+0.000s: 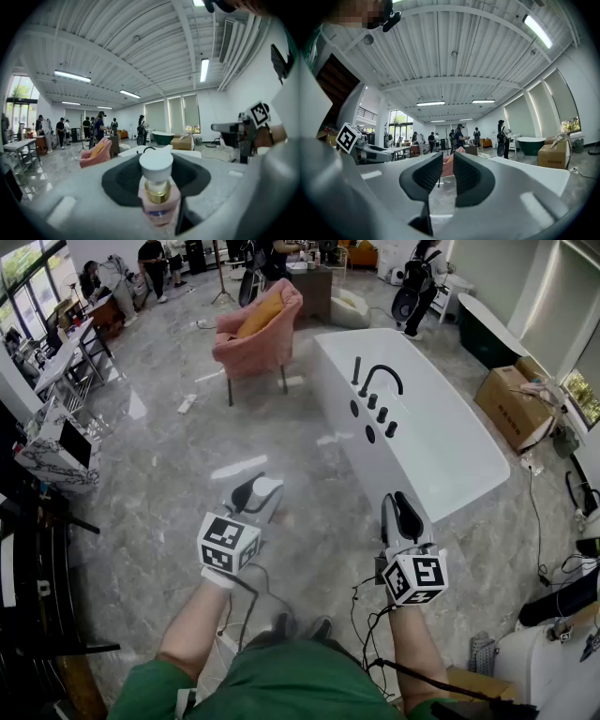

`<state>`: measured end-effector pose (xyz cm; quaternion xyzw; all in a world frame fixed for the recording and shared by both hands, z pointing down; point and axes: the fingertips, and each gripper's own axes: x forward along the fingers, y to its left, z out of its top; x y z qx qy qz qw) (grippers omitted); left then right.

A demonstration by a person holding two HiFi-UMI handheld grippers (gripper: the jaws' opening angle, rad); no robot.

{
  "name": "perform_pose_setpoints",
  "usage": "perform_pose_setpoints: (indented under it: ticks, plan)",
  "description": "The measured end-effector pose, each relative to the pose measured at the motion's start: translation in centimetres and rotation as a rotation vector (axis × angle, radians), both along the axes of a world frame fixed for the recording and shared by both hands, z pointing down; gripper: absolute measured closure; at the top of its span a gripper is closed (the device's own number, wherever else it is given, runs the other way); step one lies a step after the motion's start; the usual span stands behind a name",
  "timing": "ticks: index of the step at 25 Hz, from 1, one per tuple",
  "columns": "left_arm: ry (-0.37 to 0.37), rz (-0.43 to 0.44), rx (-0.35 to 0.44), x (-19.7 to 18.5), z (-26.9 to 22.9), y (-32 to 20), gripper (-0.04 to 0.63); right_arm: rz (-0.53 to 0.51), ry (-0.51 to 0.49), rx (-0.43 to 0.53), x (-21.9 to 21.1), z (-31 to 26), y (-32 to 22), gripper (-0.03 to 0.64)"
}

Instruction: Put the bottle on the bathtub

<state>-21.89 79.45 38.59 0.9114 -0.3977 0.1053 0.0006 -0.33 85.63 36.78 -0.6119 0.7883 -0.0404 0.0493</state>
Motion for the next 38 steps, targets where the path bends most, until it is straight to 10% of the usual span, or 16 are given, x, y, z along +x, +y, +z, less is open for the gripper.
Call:
perform_pose_setpoints:
  ticks: [20,38]
  plan:
    - [0.038,-0.077,0.044,5.0,-3.4,-3.1,0.425,-0.042,-0.055,0.01,7.1,-0.6,-5.0,0.548]
    - [0.087,0.048,0.064,-3.4,-2.9,-32.0,0.426,0.081,0.008,-0.037,-1.1,-0.2,-31.7,0.509]
